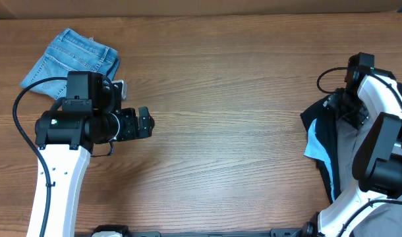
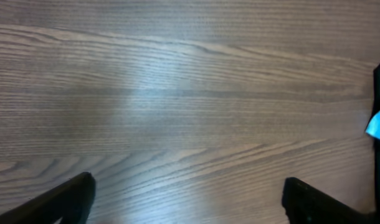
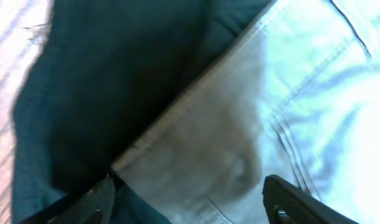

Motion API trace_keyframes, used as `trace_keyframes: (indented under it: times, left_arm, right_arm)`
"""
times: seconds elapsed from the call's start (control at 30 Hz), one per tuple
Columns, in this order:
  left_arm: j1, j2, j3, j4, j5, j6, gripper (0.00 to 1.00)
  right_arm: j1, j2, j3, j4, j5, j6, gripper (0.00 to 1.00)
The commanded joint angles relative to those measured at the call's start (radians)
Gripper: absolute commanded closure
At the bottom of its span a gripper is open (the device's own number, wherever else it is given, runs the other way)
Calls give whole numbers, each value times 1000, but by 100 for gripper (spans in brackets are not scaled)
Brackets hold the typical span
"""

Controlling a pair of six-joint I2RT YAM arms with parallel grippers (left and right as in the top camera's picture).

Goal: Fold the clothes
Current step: 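Grasp the waistband edge of the grey shorts with the right gripper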

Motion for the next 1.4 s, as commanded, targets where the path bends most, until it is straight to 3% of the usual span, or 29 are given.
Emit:
trace_keyframes:
  times: [0.0,0.17,0.37,0.5,0.6,0.77,1.03,1.13,1.27,1.37]
  left_arm:
    - [10,-2,23,-14,21,50,11]
    - [10,-35,24,-21,21,53,20]
    - [10,-122,24,-15,21,57,21]
    - [10,-184,24,-8,21,66,20]
    - [10,-222,24,1,21,68,16]
    - [10,-253,24,1,20,68,14]
    - [10,-253,24,1,21,68,14]
    - [10,-253,24,-1,21,67,14]
    - [10,-253,24,-10,21,67,14]
    - [10,-253,24,-15,21,67,15]
  right_arm:
    - [-2,10,-6,27,-58,-64,19]
    - [-2,10,-6,49,-50,-62,19]
    - [-2,10,-6,61,92,0,17]
    - [-2,10,-6,132,-147,-188,11]
    - [-2,10,-6,127,-163,-145,14]
    - [-2,10,-6,56,3,-31,18]
    - [-8,11,-51,63,48,-25,21]
    - [-8,11,-62,71,72,-23,28]
    - [-9,11,-62,71,111,-2,28]
    - [-10,11,-62,66,138,21,35]
